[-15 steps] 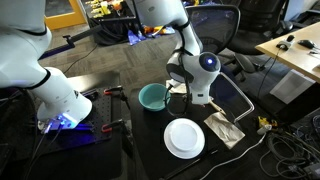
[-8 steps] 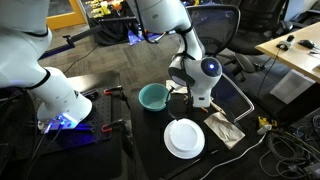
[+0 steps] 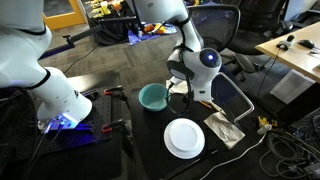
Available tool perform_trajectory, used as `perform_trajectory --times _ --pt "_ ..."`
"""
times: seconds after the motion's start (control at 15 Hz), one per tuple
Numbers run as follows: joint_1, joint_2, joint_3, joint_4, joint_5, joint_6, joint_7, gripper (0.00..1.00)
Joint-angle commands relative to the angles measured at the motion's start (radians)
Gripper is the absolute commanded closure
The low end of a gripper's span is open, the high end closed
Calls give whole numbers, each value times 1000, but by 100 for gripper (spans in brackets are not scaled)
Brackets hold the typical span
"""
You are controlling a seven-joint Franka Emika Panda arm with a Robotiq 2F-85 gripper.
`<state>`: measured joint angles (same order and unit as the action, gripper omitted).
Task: Put the pencil on the table.
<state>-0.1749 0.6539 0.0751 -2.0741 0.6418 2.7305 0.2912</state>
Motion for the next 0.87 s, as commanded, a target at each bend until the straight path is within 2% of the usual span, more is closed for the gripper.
perform_trajectory --times 0.0,0.47,0.53,0.8 --pt "23 -155 5 -155 21 21 -37 0" --pt "73 -340 -4 -335 8 6 -37 0" --pt "73 -262 -13 -261 8 -1 -17 0" --pt "85 -309 -14 -306 7 -1 -16 0"
